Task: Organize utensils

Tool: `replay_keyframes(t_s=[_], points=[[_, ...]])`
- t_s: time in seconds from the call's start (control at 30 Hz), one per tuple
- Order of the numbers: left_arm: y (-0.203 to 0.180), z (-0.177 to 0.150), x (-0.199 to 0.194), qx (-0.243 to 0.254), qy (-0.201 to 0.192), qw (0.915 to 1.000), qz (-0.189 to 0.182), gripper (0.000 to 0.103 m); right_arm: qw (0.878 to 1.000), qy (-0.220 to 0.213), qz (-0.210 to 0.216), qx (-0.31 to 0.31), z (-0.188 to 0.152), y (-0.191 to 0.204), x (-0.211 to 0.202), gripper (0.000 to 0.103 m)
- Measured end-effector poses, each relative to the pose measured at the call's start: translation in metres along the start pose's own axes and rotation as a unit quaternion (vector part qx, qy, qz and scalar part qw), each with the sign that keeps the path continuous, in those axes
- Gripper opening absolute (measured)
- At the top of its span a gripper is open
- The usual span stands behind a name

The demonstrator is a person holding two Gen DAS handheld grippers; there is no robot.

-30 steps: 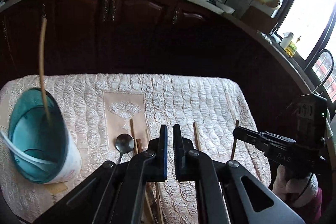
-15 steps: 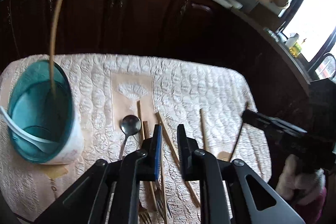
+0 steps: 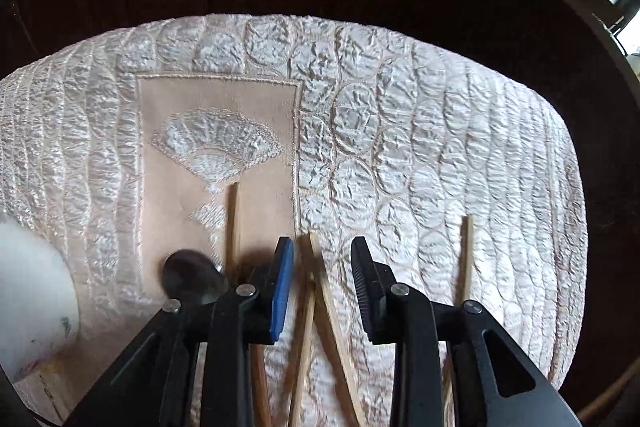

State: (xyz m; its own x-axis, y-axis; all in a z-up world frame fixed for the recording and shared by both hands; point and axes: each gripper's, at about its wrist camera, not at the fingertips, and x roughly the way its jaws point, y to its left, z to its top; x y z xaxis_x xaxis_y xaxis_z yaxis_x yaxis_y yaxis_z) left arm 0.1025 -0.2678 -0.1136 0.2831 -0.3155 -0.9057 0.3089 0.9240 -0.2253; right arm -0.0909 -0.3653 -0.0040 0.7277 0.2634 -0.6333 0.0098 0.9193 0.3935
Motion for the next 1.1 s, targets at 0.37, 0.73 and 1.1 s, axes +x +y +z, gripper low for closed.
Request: replay_keyframes(t_s=[0.37,0.73,1.1], points=[[0.001,-0.013,-0.053,0.014,-0.054,0.9974,-0.045,0.005,1.000,-0.005,0.013,-0.001,0.000,0.000,-0.004,0.007],[0.064,-0.034,-0.203,-0.008,-0.159,0.9809,-0.111,0.005,0.998,-0.022,0.027,-0.050,0.012,0.054,-0.023,0.007],[0.140,-0.021,-0.328,-0.022,-0.259,0.9610,-0.094,0.005,0.988,-0.057,0.081,-0.115,0.058,0.150,-0.026,0.007]])
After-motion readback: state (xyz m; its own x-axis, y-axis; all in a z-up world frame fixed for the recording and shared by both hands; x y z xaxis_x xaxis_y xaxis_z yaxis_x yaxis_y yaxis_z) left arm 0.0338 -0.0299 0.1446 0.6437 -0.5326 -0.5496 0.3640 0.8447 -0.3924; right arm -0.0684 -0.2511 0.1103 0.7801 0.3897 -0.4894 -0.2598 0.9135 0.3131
